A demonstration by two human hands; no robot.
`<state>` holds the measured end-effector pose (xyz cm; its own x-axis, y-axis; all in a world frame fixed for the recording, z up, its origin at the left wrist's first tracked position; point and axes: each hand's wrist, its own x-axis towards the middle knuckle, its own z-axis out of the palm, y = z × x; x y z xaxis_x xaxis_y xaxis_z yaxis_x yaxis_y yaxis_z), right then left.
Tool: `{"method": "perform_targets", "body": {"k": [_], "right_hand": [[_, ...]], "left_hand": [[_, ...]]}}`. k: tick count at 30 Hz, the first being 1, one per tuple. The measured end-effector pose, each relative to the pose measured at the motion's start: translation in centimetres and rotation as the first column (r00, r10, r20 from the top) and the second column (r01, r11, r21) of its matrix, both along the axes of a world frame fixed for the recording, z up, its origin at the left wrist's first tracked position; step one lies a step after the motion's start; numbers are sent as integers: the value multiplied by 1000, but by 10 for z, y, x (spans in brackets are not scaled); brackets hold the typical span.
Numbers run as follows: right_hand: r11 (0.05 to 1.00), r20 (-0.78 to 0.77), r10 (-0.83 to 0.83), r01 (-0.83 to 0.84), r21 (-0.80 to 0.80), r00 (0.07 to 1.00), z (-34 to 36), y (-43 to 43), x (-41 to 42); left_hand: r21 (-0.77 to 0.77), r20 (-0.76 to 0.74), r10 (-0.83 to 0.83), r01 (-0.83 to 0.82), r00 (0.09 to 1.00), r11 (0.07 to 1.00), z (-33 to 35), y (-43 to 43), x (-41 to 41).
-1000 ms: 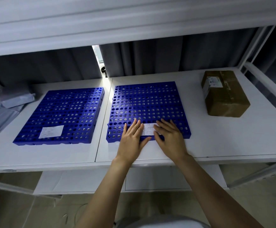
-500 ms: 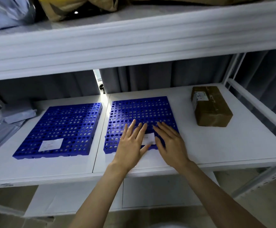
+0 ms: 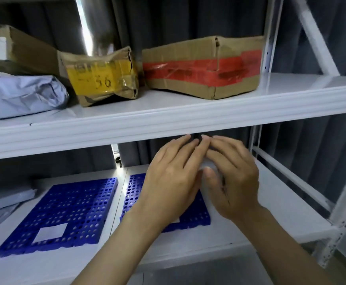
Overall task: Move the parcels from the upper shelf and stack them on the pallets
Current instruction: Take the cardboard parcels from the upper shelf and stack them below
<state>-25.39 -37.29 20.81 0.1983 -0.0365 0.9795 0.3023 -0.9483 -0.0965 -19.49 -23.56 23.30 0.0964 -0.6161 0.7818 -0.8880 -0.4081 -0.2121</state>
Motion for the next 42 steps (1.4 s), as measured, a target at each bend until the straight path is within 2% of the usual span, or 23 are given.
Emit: {"method": "perform_targets", "body": {"k": [4, 8, 12, 16, 21, 23, 27, 29, 32, 34, 38, 42], "right_hand": [[999, 139, -33, 33, 3, 990, 55, -1, -9], [996, 170, -91, 85, 40, 981, 91, -9, -2], [974, 69, -173, 160, 161, 983, 109, -23, 7], [923, -87, -214, 230, 307, 973, 131, -43, 8], [808, -272, -39, 190, 558, 961, 149, -67, 14], [772, -269, 42, 139, 620, 962, 156, -71, 15], [659, -227, 243, 12, 752, 943, 163, -75, 17], [658, -234, 247, 15, 753, 940, 161, -73, 17], [665, -221, 205, 30, 746, 953, 159, -67, 16], [637, -133, 180, -12, 771, 975, 158, -62, 13], [537, 72, 168, -153, 830, 983, 151, -53, 6], [489, 64, 285, -203, 848, 956, 149, -40, 2]], "left_hand": [[-99, 35, -44, 47, 998, 994, 48, -2, -18], [-139, 53, -38, 45, 998, 989, 80, -8, -18], [-152, -30, -4, -1, 1000, 988, 92, -14, -3], [-195, -232, -76, 30, 970, 980, 94, -20, 15], [-317, -440, -148, 1, 886, 948, 103, -34, 24], [-392, -552, -242, 8, 798, 920, 114, -42, 21], [-508, -713, -424, 5, 558, 861, 132, -59, 17], [-513, -732, -441, 7, 519, 858, 132, -66, 18], [-502, -729, -431, 13, 531, 865, 129, -70, 14], [-575, -698, -499, 14, 514, 818, 129, -67, 11], [-729, -628, -662, -11, 409, 684, 132, -54, 13], [-757, -613, -693, -29, 380, 653, 132, -49, 5]]}}
